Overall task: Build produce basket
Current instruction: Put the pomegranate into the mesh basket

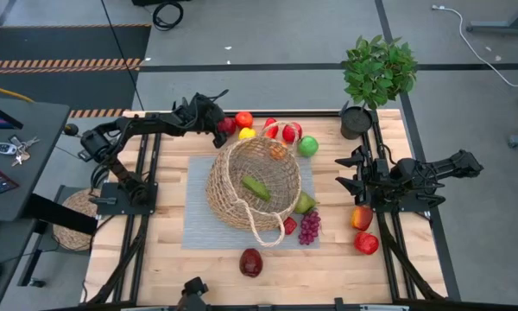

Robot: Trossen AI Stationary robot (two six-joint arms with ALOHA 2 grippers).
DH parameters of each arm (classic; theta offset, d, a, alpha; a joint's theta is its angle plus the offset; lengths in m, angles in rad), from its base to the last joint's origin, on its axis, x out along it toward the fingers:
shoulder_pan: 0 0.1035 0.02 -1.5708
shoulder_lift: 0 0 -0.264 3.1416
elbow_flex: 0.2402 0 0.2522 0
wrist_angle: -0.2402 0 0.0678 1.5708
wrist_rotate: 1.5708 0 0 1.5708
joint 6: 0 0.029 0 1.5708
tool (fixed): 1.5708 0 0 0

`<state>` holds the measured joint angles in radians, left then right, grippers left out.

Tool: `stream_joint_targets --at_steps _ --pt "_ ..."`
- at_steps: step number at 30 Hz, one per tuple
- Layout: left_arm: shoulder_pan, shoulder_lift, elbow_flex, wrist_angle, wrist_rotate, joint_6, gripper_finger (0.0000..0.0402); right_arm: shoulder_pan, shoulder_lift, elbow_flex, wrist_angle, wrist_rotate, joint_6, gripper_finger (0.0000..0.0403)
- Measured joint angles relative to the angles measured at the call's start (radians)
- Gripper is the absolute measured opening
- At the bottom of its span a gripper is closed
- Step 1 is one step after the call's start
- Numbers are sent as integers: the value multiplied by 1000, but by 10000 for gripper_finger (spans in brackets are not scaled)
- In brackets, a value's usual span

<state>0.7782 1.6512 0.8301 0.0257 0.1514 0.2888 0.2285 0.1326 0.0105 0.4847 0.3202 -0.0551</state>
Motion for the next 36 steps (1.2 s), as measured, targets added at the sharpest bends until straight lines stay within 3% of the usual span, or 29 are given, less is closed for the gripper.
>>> stream_joint_targets --at_steps 8,14,20,31,36 --pt "-38 -43 -1 -103 -21 61 357 0 0 0 0 0 0 275" --pt "-60 -140 -9 -222 -103 85 357 0 0 0 0 0 0 275" --pt "-52 -196 -6 -224 -111 70 357 0 0 0 0 0 0 275" --pt "7 -131 -4 3 -126 -19 357 0 0 0 0 0 0 275" --pt "36 -26 -4 -3 -38 -105 357 0 0 0 0 0 0 275"
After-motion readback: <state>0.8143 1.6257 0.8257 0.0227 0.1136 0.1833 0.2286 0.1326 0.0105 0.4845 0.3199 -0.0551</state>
